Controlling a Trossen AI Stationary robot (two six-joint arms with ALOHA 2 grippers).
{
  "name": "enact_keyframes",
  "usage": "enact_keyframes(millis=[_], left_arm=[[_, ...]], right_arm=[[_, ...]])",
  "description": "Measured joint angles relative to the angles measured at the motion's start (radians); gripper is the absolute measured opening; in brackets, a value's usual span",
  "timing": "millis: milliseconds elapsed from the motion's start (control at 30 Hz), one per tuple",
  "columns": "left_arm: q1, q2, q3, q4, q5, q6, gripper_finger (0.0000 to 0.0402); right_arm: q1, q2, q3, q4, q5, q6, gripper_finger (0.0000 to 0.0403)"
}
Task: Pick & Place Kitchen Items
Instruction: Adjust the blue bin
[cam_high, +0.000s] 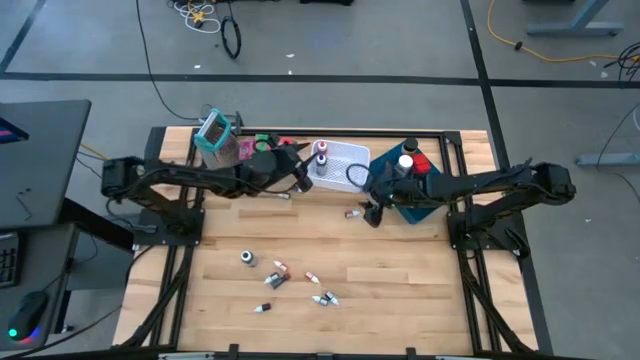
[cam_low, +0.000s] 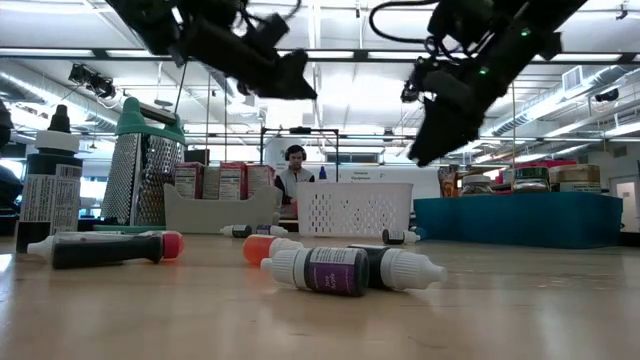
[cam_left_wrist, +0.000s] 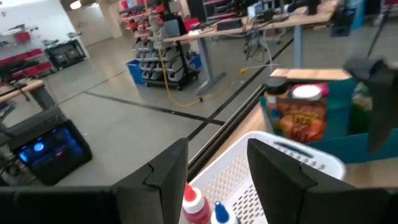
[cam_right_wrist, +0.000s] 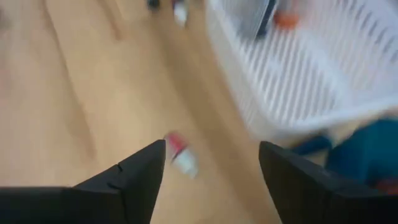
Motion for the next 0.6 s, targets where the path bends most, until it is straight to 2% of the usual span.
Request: enact_keyframes(millis=[167,267,600], left_arm=[[-0.034,-0.087,0.000,-0.108,0.000,0.000,0.0174],[-0.047,-0.108,0.000,-0.131,0.000,-0.003,0.0174],[-0.066,-0.113,0.000,-0.154,-0.004,-0.004,0.0174]], right_arm=[[0.109,0.011,0.000,-0.136,0.018,0.249,0.0242],[0.154,0.026,0.000,-0.189,0.014,0.309,0.0226],[0.134,0.077,0.000,-0.485,0.032,0.570,0.0208]])
